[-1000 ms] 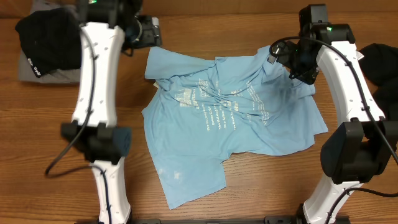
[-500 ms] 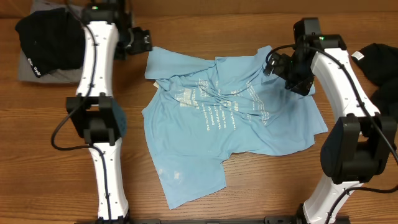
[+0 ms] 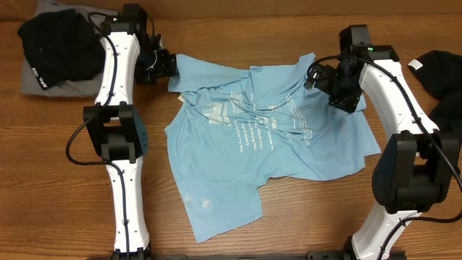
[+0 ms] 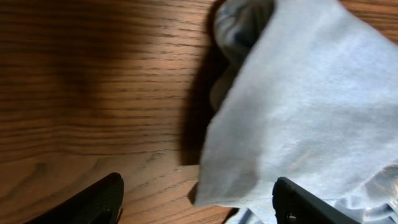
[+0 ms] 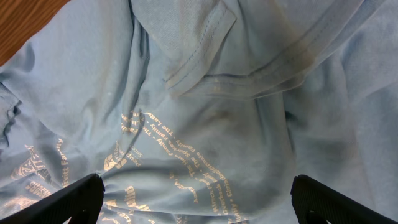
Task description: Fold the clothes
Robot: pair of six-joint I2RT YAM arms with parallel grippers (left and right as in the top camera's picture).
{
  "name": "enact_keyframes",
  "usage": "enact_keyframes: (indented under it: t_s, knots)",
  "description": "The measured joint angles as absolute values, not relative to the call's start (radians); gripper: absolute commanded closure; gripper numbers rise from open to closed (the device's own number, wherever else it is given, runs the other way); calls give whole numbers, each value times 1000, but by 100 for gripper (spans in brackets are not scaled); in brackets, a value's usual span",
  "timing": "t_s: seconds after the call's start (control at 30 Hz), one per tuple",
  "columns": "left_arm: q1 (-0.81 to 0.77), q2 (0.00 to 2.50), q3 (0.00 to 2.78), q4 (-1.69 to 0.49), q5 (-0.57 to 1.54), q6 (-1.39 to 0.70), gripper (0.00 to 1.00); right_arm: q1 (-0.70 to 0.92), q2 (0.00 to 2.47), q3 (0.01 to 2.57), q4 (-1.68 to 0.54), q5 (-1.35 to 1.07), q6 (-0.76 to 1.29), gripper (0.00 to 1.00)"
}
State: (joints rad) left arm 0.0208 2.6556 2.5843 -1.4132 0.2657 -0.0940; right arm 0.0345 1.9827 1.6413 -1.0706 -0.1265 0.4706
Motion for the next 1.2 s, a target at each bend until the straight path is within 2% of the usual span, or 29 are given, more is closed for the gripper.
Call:
enact_keyframes:
  t_s: [0.4,0.6,0.67,0.93,1.2]
  knots:
    - [19,2656,2507,-1378,279,-56,28,35,1983,1641,-1069,-126,471,0]
    - [19,2656,2505,-1382,296,-42,51,35,1983,1641,-1068,-127,471,0]
    - [19,2656,2505,-1386,305,-30,55,35,1983,1641,-1068,-126,471,0]
    - [19,2656,2505,-1388,346,-10,96,35,1983,1641,-1067,-127,471,0]
    - [19,2656,2505,-1395,357,-4,96,35,1983,1641,-1063,-126,471,0]
